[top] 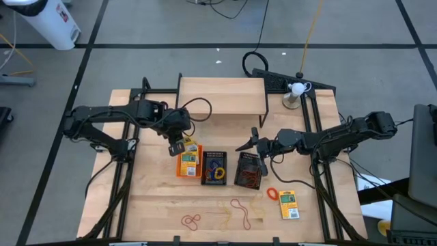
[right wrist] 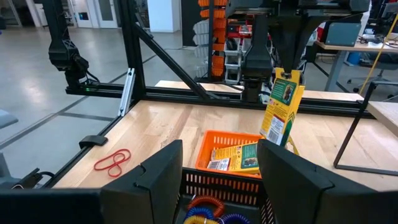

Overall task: Pick & Place Office Desk Supplies
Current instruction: Put the crayons box into the orange bin

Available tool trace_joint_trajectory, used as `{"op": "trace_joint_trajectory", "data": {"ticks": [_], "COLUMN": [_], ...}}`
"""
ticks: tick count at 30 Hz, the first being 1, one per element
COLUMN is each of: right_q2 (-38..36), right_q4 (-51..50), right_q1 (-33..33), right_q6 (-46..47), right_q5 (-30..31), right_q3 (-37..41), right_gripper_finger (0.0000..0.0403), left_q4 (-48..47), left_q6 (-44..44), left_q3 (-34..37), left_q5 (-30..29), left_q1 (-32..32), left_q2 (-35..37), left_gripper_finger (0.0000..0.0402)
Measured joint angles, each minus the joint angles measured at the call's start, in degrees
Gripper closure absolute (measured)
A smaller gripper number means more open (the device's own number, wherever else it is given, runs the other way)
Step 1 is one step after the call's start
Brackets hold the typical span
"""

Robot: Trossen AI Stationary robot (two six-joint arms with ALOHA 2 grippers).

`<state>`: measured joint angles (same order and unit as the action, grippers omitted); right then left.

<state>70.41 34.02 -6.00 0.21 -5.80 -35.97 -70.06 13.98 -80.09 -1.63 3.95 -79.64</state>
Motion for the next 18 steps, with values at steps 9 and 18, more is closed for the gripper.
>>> {"op": "trace_joint_trajectory", "data": {"ticks": [9,18], "right_q2": [0.00,0.00], "right_q4": [-0.02,-0.07], "right_q1": [0.00,0.00], "right_q6": [0.18,0.19], "right_q5": [-0.02,-0.06], "right_q3": [0.00,0.00], "right_gripper_finger": [0.0206,0.0206], "left_q4": [-0.56,-2.87], "left_q6": [-2.18,-3.41], "left_q3": [0.00,0.02], "left_q5": [0.03,0.07], "left_q1": [0.00,0.00], "left_q2": [-4.59,-8.71], "left_gripper_finger": [0.0401,0.0396]}}
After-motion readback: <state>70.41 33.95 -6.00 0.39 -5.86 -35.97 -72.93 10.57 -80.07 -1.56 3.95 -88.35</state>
